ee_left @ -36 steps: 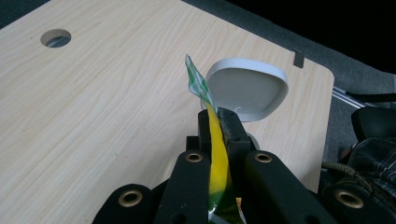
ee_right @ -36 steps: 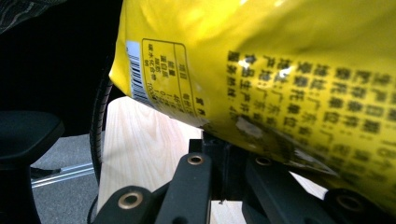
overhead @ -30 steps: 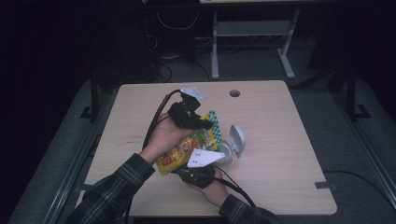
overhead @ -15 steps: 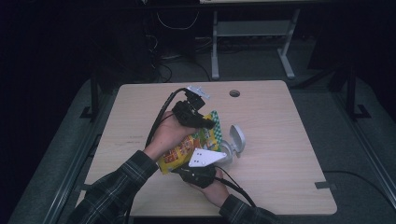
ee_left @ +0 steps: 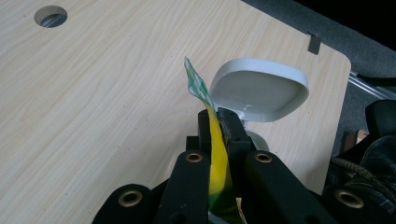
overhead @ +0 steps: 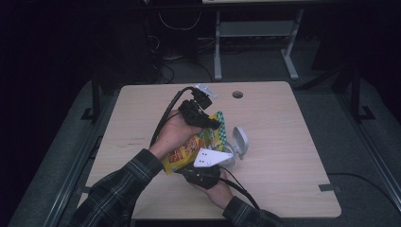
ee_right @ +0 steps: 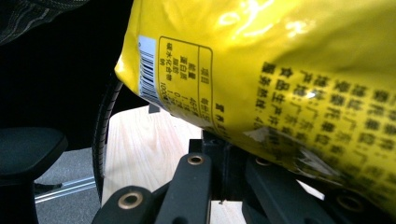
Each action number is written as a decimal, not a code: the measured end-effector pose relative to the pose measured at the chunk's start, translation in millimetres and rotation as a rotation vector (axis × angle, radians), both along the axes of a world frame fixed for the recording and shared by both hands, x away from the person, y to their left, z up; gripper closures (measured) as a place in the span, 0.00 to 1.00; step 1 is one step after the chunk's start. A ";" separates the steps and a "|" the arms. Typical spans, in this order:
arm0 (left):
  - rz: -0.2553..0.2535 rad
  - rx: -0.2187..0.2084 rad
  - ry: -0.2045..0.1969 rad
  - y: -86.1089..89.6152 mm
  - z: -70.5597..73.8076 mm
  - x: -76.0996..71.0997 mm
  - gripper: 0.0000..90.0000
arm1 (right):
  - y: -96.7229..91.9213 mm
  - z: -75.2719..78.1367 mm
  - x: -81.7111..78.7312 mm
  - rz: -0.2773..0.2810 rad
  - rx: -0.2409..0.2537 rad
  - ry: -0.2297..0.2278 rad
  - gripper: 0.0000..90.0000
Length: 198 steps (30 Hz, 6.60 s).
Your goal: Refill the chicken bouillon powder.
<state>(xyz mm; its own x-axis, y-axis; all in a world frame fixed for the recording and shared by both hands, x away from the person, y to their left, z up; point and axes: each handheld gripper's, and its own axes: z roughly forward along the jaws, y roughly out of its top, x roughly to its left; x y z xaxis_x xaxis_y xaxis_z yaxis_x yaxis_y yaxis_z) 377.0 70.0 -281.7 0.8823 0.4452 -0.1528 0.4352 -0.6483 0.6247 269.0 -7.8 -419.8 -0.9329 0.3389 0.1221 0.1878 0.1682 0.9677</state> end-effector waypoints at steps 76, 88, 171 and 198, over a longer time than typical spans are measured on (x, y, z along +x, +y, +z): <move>0.036 0.042 0.040 -6.4 -5.4 4.8 1.00 | 2.3 0.1 -2.1 0.013 0.013 0.000 1.00; 0.028 0.059 0.043 -6.5 -5.1 6.2 1.00 | 2.2 0.5 -2.4 0.015 0.016 0.000 1.00; 0.030 0.087 0.057 -14.1 -4.6 7.9 1.00 | 0.9 2.0 -2.7 0.016 0.038 0.003 1.00; 0.029 0.086 0.060 -14.6 -4.7 7.9 1.00 | 0.7 1.7 -2.9 0.024 0.042 0.007 1.00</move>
